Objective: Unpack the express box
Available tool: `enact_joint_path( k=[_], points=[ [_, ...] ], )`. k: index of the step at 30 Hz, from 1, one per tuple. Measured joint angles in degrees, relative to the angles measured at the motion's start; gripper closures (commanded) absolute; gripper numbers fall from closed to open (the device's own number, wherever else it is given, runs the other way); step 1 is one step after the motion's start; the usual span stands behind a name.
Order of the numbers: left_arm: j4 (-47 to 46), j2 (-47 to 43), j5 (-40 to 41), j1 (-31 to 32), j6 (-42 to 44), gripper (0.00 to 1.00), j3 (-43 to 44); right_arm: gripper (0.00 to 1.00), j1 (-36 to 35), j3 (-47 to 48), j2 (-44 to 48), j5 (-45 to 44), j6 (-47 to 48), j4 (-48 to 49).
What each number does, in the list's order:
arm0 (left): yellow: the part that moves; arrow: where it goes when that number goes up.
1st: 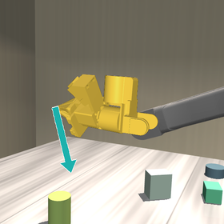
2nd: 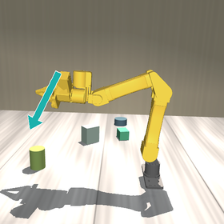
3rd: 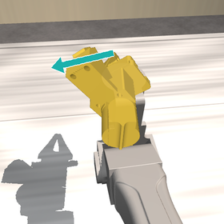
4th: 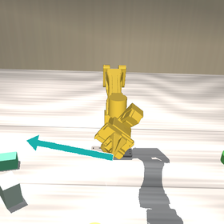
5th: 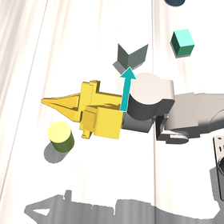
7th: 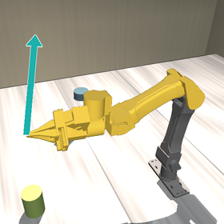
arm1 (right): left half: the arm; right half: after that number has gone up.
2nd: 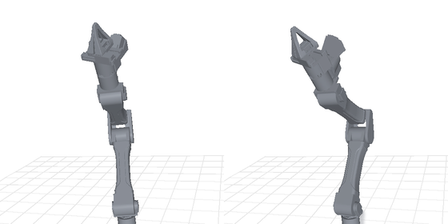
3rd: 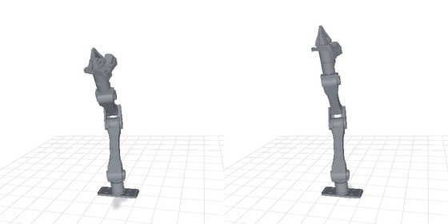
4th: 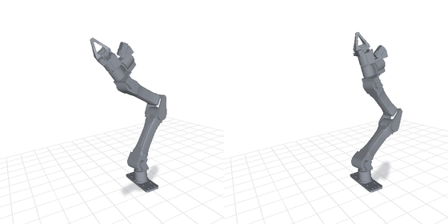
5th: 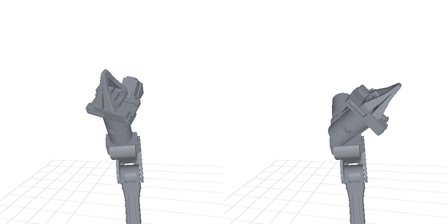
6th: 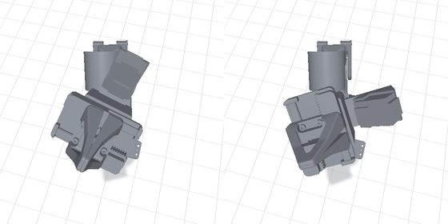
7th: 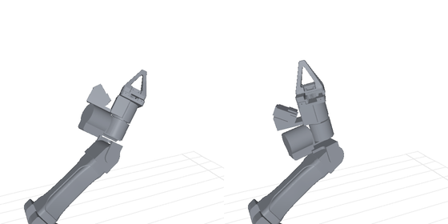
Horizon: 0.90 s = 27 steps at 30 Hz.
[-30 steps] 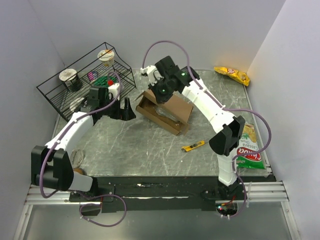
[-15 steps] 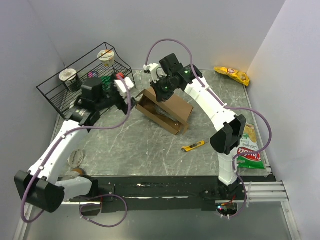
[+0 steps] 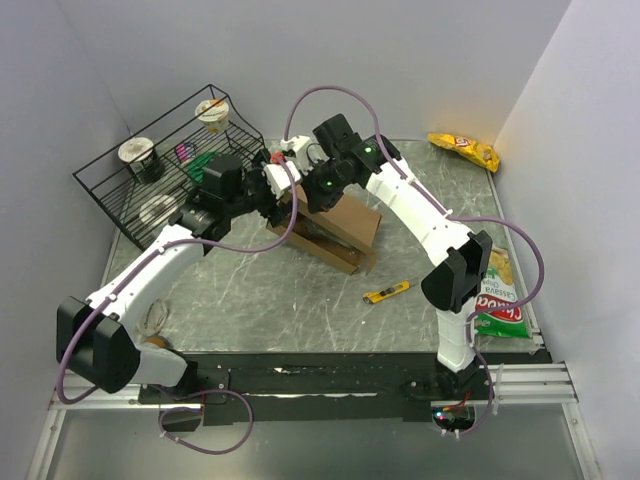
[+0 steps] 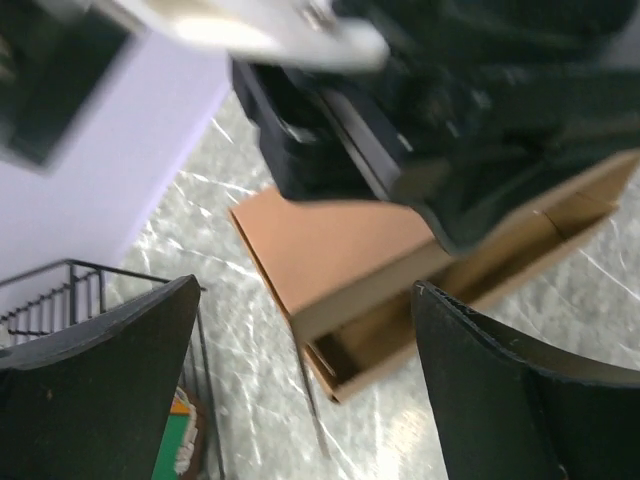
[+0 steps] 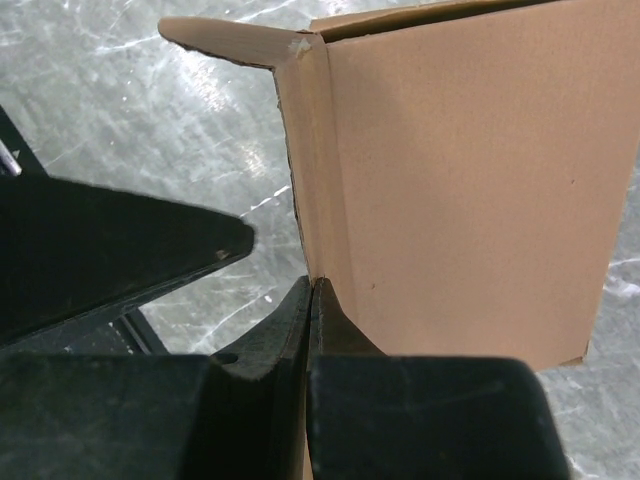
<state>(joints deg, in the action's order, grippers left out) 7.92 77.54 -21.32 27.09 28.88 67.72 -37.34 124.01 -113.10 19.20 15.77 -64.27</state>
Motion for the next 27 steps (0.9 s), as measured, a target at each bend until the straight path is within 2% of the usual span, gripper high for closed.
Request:
enact_joint_path(
  k=[3,5,10,12,15,18,19,22,23,24,25,27],
  points=[
    [-0.90,0.17,-1.20,0.00,0.68,0.16,0.02,1.00,-0.20,-0.81,0.48,0.35,0.39,-0.02],
    [0.17,0.81,-3.61,0.00,1.86,0.23,0.37,1.00,-0.26,-1.20,0.72,0.39,0.48,0.02],
    [8.52,5.57,-11.47,-0.07,5.62,0.42,5.18,1.00,-0.17,-1.62,1.11,0.46,0.85,0.04],
    [11.56,7.06,-13.55,0.00,7.89,0.44,6.69,1.00,-0.24,-2.25,1.62,0.50,1.22,-0.24],
    [15.28,8.52,-15.26,0.00,11.13,0.55,8.55,1.00,-0.28,-2.67,2.21,0.52,1.68,-1.18],
    [17.84,9.31,-15.98,0.00,14.03,0.76,9.51,1.00,-0.28,-3.61,3.08,0.48,2.10,-1.44],
    [18.88,9.55,-16.06,0.00,15.58,0.88,9.90,1.00,-0.31,-3.82,3.32,0.37,2.32,-1.73],
    [22.01,10.19,-16.98,0.15,18.29,0.99,10.47,1.00,-0.28,-5.01,3.93,-0.61,2.93,-1.55],
    [22.64,10.45,-17.31,0.20,18.71,0.99,10.58,0.96,-0.28,-5.57,4.20,-0.83,3.10,-1.42],
    [23.41,10.82,-17.62,0.35,19.04,0.99,10.71,0.78,-0.26,-6.29,4.50,-1.20,3.48,-1.36],
    [23.78,11.19,-17.94,0.55,19.06,0.99,10.80,0.69,-0.24,-6.91,4.76,-1.60,3.69,-1.38],
    [24.70,11.72,-18.95,0.68,18.38,0.99,10.91,0.56,0.26,-7.56,5.31,-2.16,3.39,-1.33]
  ],
)
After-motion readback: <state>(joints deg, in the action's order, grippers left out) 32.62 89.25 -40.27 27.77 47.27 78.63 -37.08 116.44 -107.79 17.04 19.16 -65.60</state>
